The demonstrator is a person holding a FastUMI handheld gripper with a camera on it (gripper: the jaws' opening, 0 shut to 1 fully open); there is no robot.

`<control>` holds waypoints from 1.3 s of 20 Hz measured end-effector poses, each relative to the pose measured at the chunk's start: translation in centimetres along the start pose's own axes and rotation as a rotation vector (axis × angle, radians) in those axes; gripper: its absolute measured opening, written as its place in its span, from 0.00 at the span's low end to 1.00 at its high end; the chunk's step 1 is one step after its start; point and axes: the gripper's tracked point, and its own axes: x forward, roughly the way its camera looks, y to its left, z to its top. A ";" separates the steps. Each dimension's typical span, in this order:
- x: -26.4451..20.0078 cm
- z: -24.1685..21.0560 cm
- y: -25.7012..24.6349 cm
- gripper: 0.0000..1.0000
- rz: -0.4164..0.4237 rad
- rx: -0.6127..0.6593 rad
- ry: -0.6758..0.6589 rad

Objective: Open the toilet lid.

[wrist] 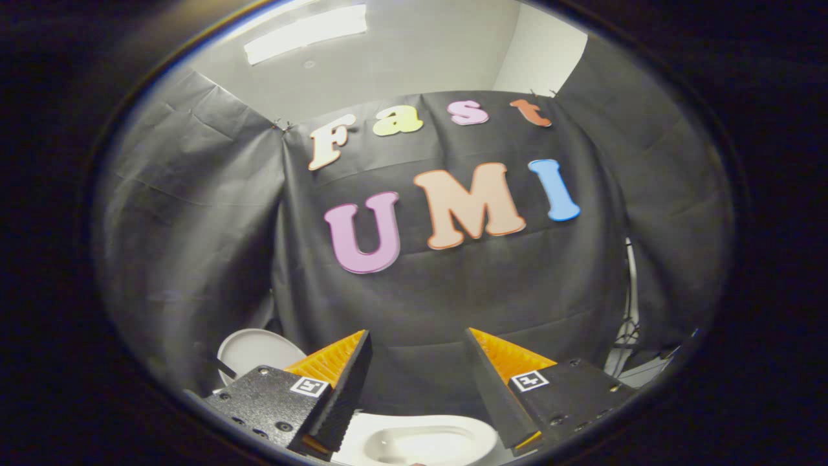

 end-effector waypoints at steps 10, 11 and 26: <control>-6.3 0.0 -12.0 0.87 -0.148 -0.047 -0.018; -6.8 -0.3 -12.7 0.87 -0.145 -0.056 -0.017; -7.3 -6.4 -17.2 0.86 -0.173 -0.064 0.097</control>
